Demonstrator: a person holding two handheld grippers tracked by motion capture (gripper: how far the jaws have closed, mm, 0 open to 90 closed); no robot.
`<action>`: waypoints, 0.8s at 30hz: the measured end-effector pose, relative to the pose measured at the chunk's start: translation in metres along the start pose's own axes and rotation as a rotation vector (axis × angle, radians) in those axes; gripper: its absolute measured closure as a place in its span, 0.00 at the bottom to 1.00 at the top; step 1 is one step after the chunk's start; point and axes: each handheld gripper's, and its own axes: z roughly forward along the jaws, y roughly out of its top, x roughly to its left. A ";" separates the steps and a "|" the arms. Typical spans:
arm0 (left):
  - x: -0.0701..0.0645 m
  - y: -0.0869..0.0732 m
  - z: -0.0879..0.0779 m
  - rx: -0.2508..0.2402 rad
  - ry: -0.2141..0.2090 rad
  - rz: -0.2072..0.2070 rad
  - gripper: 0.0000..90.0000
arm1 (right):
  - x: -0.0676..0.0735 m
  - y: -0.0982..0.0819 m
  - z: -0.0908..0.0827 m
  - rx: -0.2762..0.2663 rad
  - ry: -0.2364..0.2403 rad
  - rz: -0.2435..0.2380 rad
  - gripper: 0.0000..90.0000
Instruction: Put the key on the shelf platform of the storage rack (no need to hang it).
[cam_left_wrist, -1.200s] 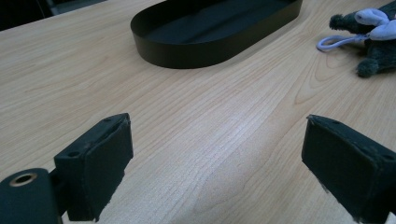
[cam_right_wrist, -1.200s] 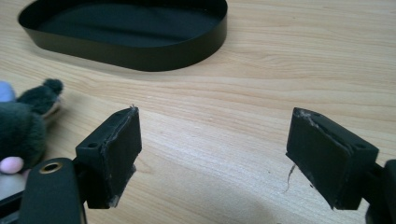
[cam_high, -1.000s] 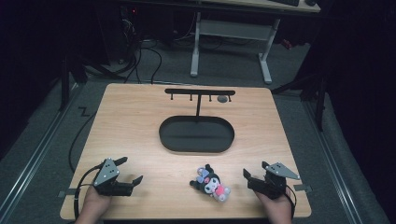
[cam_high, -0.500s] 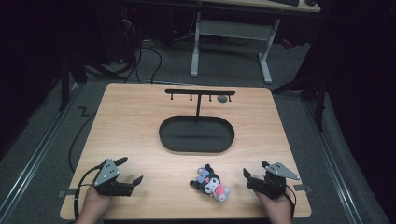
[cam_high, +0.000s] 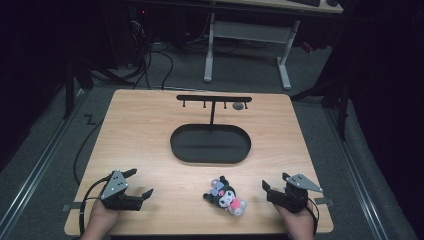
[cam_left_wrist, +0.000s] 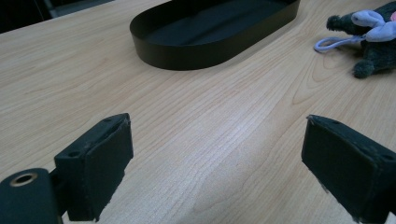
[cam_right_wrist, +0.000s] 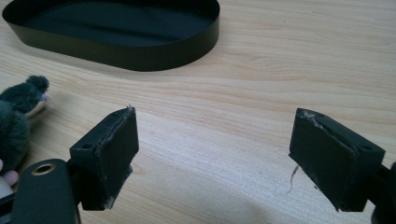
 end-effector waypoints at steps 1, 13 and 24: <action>0.000 0.000 0.000 0.000 0.001 0.000 0.10 | 0.000 0.000 0.000 0.001 -0.001 0.003 0.18; -0.001 0.000 0.002 0.011 -0.003 0.009 0.11 | -0.006 -0.002 0.003 0.068 -0.015 0.023 0.18; 0.000 0.000 0.000 0.013 -0.001 0.011 0.11 | -0.009 -0.001 0.006 0.179 -0.039 0.017 0.17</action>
